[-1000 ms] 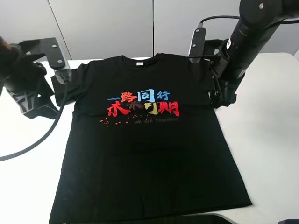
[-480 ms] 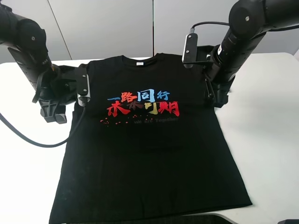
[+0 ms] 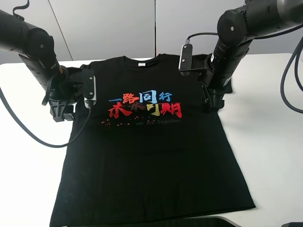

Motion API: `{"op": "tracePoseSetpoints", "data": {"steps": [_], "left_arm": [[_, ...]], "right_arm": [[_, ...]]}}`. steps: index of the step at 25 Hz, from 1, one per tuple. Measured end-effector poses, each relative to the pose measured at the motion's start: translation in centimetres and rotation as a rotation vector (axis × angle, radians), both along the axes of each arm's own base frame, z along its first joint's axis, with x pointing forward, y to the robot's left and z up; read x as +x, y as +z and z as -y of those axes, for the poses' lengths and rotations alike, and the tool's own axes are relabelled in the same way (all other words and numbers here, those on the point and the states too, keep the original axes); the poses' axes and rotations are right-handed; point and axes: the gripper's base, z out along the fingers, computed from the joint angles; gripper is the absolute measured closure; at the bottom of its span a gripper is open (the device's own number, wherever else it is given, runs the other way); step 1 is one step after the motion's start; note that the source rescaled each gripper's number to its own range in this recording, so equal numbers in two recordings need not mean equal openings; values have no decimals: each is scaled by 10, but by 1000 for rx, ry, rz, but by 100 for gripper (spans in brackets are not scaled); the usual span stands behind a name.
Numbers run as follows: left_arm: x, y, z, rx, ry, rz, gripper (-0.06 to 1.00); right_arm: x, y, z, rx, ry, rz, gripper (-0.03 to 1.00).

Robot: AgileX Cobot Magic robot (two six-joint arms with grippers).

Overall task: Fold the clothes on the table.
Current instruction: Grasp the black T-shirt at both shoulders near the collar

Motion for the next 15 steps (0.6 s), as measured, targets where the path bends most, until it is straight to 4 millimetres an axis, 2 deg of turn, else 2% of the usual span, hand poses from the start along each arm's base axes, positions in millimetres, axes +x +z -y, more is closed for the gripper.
{"op": "tracePoseSetpoints", "data": {"steps": [9,15], "left_arm": [[2,-18,17,7,-74,0,-6],[7,-25,20,10,-62,-3,-6]], "right_arm": [[4,0,9,-2,-25,-3,11],[5,-12,9,-13,-23,-29,11]]}}
